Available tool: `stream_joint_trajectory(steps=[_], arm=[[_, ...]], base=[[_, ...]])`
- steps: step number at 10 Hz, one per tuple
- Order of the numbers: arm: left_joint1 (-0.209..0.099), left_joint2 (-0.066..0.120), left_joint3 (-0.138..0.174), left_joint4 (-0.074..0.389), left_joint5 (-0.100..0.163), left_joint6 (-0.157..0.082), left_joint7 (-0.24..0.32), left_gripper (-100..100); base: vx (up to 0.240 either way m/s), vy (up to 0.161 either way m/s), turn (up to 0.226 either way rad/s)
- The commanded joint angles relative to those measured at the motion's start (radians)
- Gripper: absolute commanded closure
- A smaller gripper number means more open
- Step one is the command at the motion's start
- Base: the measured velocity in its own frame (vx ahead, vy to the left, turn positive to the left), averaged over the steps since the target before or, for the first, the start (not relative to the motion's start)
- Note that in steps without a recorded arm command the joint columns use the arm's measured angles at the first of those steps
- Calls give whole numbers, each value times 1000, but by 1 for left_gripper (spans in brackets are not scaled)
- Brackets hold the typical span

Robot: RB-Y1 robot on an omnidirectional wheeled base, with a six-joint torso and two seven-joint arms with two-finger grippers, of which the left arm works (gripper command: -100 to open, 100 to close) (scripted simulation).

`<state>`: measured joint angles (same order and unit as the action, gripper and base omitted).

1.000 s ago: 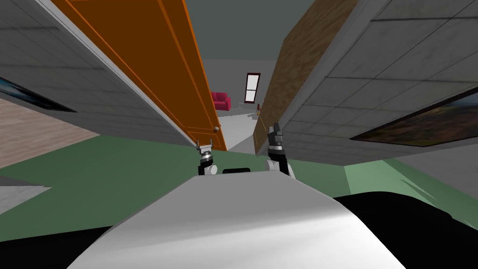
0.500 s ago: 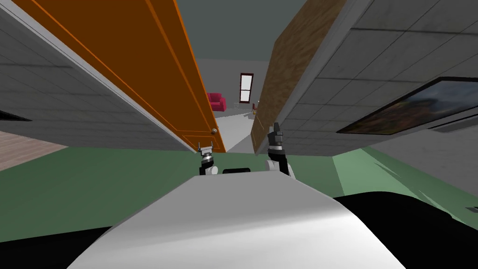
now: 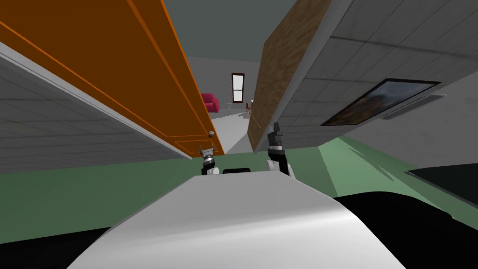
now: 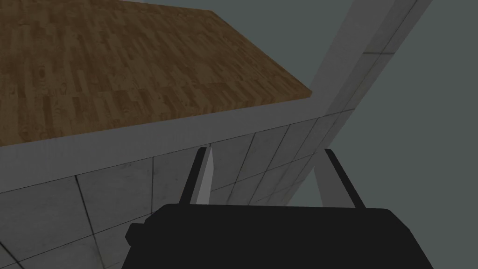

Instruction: Push the door open

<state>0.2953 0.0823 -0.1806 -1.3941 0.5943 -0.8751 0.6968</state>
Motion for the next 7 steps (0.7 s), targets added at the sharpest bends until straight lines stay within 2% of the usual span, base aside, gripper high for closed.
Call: stream_joint_trajectory(steps=[1, 3, 4, 6, 7], arm=[[-10, -7, -6, 41, 29, -8, 32, -100], [-15, -12, -11, 71, 47, -17, 53, -100], [-20, -18, -16, 99, 62, -25, 72, -100], [-30, -30, -25, 155, 94, -42, 110, -100], [-32, -34, -27, 167, 101, -46, 119, -100]], base=[[23, 215, -357], [-7, 146, -222], [-1, 131, -345], [16, 202, -336], [1, 171, -179]])
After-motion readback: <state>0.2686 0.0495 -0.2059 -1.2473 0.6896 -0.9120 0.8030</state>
